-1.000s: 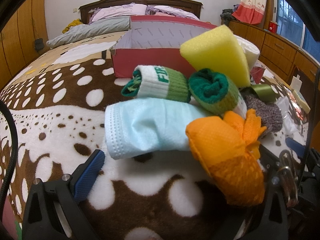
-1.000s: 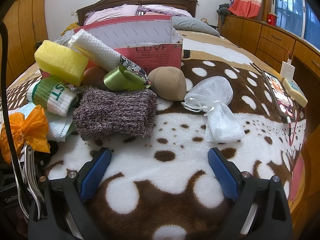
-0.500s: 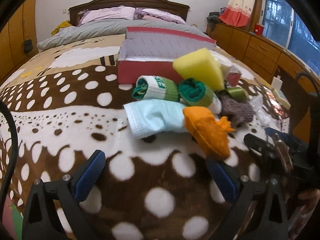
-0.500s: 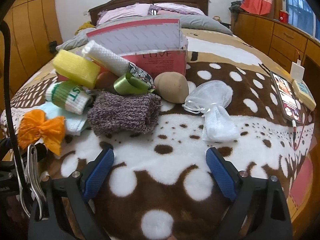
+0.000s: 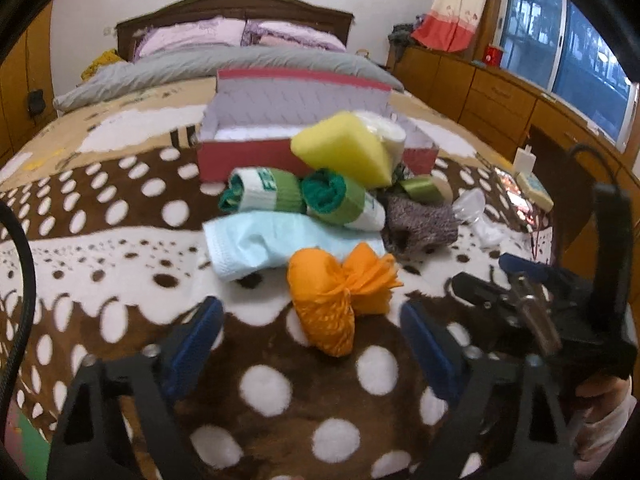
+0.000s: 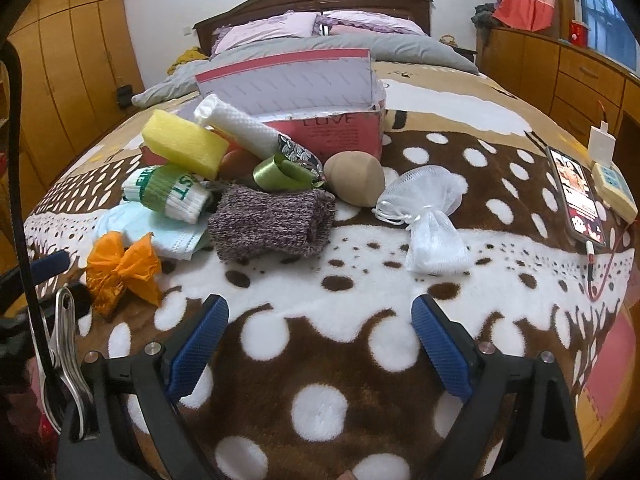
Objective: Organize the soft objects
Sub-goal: 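Grasp the orange mesh bundle with the left tool while the right tool reaches for the grey knit sock, then grasp the grey knit sock with the right tool while the left tool lifts the orange bundle, then carry the orange bundle and grey sock over the open box with both tools, then open the left tool to drop the orange bundle in the box while the right tool releases the grey sock, then move both open tools back toward the pile of soft items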
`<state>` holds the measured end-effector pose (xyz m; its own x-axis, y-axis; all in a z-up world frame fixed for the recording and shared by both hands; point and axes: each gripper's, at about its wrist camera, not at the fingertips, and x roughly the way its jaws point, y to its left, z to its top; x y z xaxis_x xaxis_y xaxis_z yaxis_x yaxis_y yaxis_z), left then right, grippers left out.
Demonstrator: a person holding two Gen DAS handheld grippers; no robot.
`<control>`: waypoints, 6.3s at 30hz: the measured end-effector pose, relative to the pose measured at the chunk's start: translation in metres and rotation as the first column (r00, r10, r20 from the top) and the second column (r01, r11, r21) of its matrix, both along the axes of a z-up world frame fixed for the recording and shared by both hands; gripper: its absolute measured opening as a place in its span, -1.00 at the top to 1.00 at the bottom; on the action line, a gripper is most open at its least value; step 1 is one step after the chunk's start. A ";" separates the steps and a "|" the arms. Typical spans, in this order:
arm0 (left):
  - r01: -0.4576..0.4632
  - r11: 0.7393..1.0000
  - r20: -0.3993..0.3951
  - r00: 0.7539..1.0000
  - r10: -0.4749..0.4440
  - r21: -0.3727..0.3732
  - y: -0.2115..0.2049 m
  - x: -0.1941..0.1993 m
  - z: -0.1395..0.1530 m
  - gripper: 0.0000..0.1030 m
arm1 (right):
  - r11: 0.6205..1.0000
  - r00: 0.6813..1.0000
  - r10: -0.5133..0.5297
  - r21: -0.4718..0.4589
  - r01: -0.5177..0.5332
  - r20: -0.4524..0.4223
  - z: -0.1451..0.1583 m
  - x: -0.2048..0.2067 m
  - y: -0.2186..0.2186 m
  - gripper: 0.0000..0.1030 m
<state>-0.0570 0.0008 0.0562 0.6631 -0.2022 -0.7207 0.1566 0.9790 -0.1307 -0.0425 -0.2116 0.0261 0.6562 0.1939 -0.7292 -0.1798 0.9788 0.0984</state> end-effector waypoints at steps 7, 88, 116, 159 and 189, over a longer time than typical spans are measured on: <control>-0.009 0.999 -0.050 0.999 0.007 -0.048 -0.004 0.021 -0.014 -0.46 | 1.000 1.000 0.009 0.001 -0.009 -0.002 0.000 0.000 -0.001 -0.85; -0.019 0.999 0.088 0.996 0.023 -0.044 0.017 0.099 0.076 0.49 | 0.993 0.989 0.111 0.037 -0.116 0.102 0.089 0.059 0.030 0.53; -0.011 1.000 -0.039 0.999 0.010 -0.014 0.015 0.235 0.033 0.48 | 1.000 0.999 0.029 -0.003 -0.029 0.039 0.067 0.182 0.030 0.53; -0.096 0.995 -0.090 0.991 0.098 0.033 0.009 0.258 0.016 -0.11 | 0.999 0.999 0.042 0.023 -0.042 0.019 0.038 0.214 0.025 -0.40; -0.085 0.996 -0.055 0.995 0.083 -0.025 0.027 0.149 0.058 -0.19 | 0.991 0.989 0.131 0.012 -0.132 0.065 0.073 0.121 0.023 -0.40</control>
